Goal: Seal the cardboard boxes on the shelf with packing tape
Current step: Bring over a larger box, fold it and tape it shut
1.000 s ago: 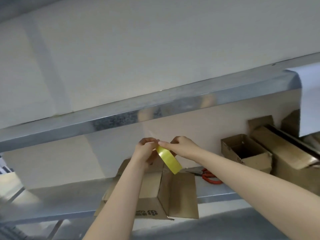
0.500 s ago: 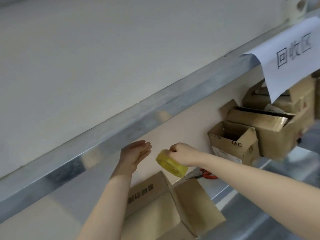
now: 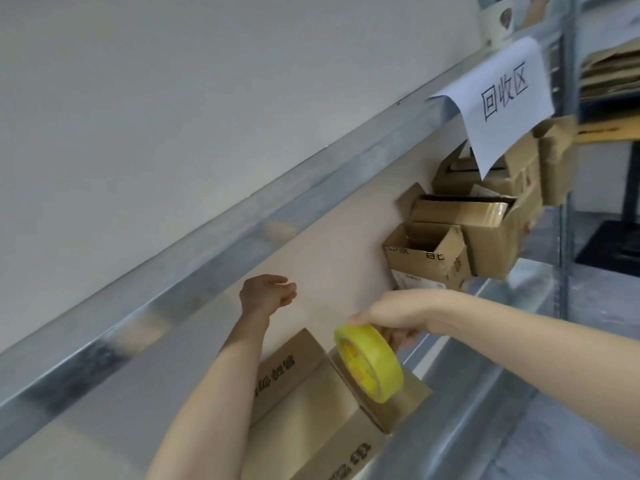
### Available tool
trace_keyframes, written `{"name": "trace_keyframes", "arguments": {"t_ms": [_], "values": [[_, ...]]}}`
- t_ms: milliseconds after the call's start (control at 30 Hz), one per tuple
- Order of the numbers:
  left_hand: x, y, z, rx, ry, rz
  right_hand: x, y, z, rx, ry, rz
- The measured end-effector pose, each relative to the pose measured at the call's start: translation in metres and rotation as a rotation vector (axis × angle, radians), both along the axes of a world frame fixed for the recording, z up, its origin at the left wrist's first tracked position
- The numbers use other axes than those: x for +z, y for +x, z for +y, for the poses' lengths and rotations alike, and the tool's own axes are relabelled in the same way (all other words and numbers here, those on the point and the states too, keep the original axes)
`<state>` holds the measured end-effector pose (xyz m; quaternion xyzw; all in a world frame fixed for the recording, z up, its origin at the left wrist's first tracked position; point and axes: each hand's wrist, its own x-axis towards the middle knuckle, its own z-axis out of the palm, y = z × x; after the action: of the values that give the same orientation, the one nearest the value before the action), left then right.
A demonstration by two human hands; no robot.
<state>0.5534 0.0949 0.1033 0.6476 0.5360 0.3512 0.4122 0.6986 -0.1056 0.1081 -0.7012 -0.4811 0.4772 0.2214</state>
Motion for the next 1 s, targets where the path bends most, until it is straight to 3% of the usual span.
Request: {"name": "trace_keyframes", "arguments": {"t_ms": [167,500,1000], "values": [[-0.019,0.001,-0.005,-0.045,-0.047,0.082,-0.006,-0.03,-0.013,0.017,-0.03,0.001],[-0.038,-0.009,0.012,-0.103,0.009,0.286,-0.023,-0.044,-0.037,0.043,-0.123,-0.215],[-0.063,-0.007,0.029,-0.203,-0.023,0.249,-0.039,-0.052,-0.029,0.095,-0.154,-0.257]]}}
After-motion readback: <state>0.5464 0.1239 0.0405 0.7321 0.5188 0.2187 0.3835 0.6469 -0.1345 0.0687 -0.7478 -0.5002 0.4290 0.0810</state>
